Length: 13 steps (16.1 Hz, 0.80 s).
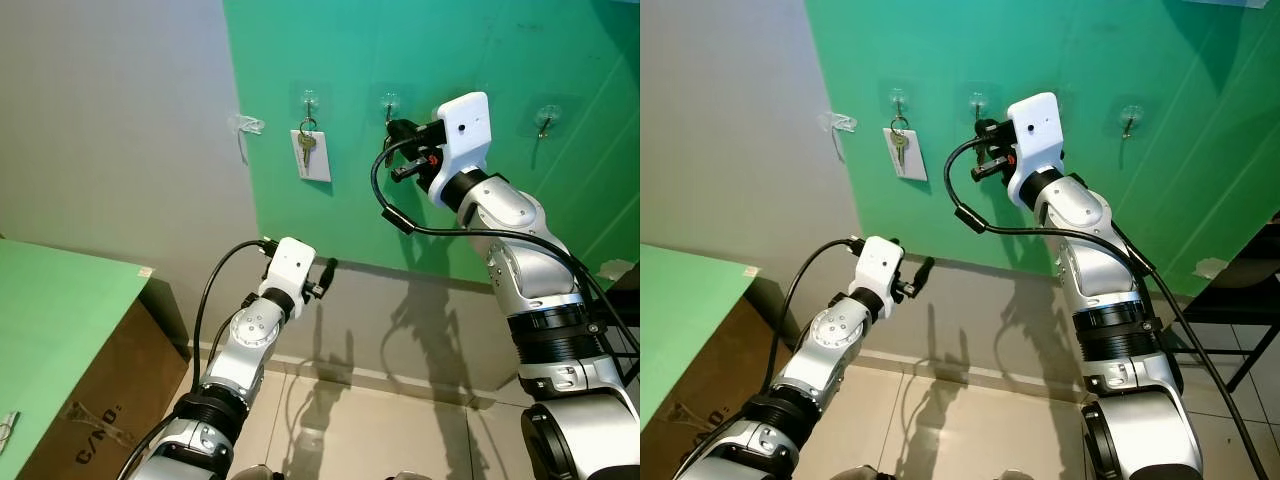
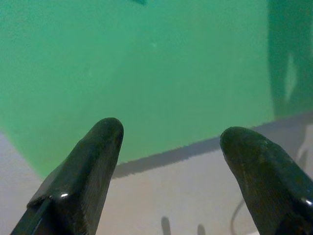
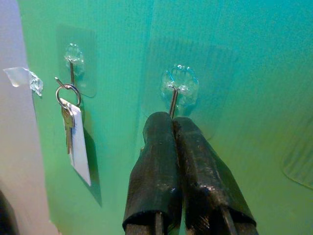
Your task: Hang keys on a hook
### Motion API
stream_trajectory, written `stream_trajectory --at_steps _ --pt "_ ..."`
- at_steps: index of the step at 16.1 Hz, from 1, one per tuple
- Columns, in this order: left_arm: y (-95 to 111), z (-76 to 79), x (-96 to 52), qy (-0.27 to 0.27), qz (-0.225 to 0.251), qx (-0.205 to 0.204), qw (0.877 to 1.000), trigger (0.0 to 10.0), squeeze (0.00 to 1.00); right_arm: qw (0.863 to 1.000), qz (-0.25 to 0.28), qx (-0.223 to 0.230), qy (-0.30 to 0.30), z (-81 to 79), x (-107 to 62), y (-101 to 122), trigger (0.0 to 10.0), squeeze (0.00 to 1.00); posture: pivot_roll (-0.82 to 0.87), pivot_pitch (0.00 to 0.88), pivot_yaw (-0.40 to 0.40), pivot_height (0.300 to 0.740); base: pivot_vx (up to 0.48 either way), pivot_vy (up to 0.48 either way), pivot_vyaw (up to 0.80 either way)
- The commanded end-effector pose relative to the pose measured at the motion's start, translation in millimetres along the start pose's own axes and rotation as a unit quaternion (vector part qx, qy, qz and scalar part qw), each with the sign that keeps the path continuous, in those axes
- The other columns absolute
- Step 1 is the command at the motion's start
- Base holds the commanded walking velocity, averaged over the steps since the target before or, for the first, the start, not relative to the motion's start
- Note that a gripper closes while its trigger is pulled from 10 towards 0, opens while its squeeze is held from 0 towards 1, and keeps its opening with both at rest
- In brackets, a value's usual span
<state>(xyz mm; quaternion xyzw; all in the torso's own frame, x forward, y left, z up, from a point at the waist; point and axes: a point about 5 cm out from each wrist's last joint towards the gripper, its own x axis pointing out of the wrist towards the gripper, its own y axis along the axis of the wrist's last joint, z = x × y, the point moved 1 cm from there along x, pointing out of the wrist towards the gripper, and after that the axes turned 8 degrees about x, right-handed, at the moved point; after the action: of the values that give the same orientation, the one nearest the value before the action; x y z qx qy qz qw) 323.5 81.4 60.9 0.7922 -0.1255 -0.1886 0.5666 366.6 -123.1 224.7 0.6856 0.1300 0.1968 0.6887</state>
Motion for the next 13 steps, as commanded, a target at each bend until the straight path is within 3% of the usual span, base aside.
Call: stream_trajectory --at_steps 1,6,7,11,13 --pt "-1 3.7 -2.0 -0.013 0.002 0.015 1.000 10.0 0.00 1.000 0.008 -0.004 -0.010 3.3 0.4 3 10.0 0.00 -0.15 0.000 0.034 0.740 0.000 0.000 0.00" --pt "0 5.2 -0.8 -0.012 0.003 0.012 1.000 10.0 0.00 1.000 0.013 0.016 -0.006 1.6 4.7 7 10.0 0.00 -0.15 0.000 0.032 0.740 0.000 0.000 0.00" --pt "0 6.2 -0.9 -0.013 0.003 0.012 1.000 10.0 0.00 0.997 0.005 0.082 -0.007 1.7 7.9 4 10.0 0.00 -0.15 0.000 0.030 0.740 0.000 0.000 0.00" --pt "1 6.4 -1.3 -0.012 0.004 0.012 1.000 10.0 0.00 0.975 -0.005 0.217 -0.041 14.9 13.4 -2 10.0 0.00 -0.14 0.000 0.025 0.740 0.000 0.000 0.00" --pt "0 6.4 -1.8 -0.012 0.003 0.012 1.000 10.0 0.00 0.970 -0.016 0.237 -0.043 15.7 13.0 -6 10.0 0.00 -0.14 0.000 0.024 0.740 0.000 0.000 0.00"
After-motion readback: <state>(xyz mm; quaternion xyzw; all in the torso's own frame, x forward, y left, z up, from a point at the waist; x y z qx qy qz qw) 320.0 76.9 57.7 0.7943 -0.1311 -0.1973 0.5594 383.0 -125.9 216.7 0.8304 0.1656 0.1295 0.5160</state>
